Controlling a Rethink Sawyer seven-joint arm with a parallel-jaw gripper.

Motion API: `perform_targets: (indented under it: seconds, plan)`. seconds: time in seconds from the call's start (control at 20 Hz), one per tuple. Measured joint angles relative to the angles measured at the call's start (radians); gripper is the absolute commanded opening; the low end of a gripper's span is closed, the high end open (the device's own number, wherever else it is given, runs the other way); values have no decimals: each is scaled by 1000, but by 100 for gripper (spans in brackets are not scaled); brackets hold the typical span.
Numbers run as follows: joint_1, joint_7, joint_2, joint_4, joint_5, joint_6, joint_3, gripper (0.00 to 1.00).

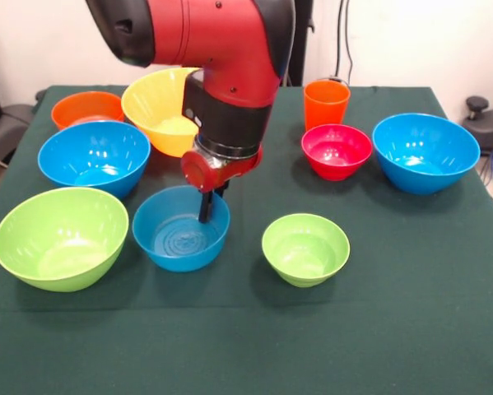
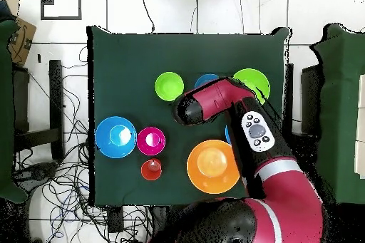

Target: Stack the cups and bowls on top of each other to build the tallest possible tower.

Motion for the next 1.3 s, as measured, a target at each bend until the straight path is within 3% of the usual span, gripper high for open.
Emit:
perform_targets:
  seconds: [0.7,1.3]
  plan:
    - [15,0,-92,73,53,0,-16,0]
    - [32,0,-119,81,62,0,-26,0]
